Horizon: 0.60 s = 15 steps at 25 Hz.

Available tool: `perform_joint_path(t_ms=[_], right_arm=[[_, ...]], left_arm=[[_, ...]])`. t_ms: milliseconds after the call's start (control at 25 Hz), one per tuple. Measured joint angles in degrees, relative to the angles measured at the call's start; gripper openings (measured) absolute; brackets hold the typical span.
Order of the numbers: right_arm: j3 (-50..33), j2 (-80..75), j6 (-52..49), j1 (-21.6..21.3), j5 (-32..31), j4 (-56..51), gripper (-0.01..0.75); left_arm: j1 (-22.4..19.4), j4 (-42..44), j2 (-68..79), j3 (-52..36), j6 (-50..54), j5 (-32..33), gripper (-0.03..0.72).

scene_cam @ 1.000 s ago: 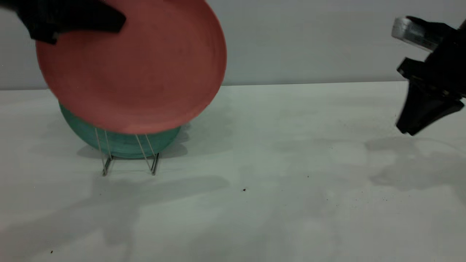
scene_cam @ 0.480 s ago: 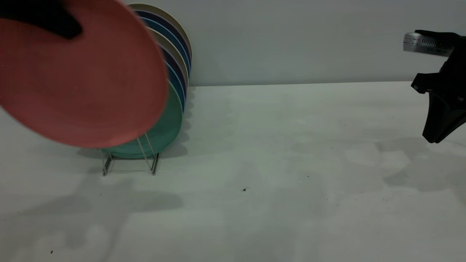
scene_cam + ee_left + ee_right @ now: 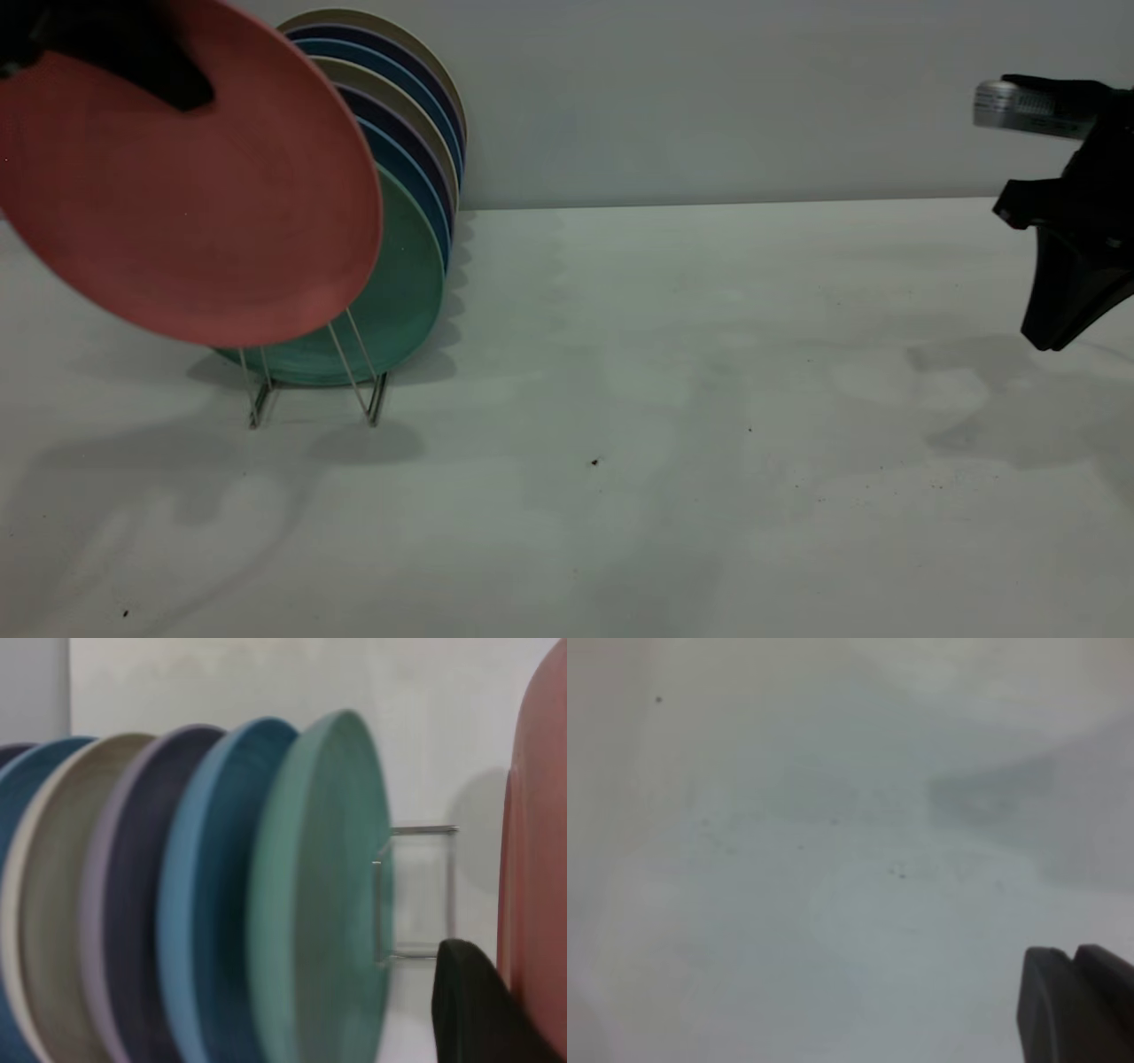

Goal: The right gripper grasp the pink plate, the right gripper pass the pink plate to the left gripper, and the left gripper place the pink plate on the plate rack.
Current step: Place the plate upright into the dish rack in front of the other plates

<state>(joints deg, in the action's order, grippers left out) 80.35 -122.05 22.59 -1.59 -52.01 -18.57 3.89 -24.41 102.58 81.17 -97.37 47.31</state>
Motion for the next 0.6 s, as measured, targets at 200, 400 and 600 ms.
perform_joint_path(t_ms=[200, 400, 600], right_arm=[[0.0, 0.0, 0.0, 1.9, 0.4, 0.0, 0.011], [0.0, 0.0, 0.0, 2.7, 1.4, 0.0, 0.011], [0.0, 0.0, 0.0, 2.7, 1.5, 0.1, 0.011]], left_arm=[[0.0, 0.0, 2.2, 4.6, -0.4, -0.5, 0.131], [0.0, 0.0, 2.3, 5.1, -2.6, -2.0, 0.131], [0.0, 0.0, 2.6, 5.1, -3.5, -3.2, 0.131]])
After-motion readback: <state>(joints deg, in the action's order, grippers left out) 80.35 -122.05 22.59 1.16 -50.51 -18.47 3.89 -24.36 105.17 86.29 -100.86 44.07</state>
